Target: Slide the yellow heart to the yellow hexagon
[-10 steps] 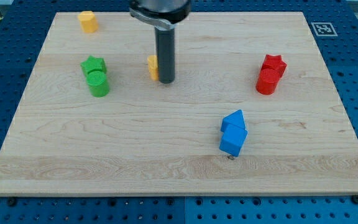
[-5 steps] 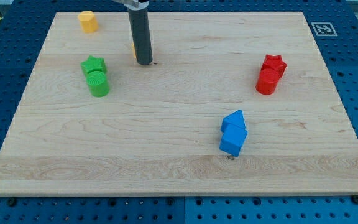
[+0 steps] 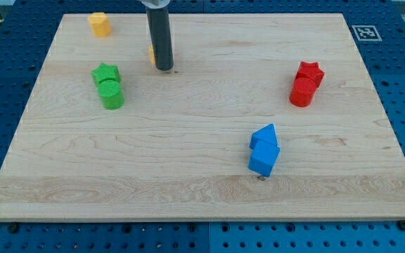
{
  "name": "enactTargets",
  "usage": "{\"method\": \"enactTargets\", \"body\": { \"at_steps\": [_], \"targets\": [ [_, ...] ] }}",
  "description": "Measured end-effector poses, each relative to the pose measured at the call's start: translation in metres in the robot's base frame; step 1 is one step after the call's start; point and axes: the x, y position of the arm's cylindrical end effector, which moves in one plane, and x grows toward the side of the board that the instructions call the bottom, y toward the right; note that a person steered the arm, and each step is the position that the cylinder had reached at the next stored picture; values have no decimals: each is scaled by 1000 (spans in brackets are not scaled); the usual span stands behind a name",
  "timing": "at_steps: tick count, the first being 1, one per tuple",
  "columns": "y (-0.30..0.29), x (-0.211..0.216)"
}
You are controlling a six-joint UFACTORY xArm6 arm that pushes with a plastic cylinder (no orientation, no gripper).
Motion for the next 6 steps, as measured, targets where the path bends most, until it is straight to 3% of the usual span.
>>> {"method": "enactTargets", "body": {
  "at_steps": [4,6],
  "targets": [
    [21,-29],
    [-33,-57]
  ]
}}
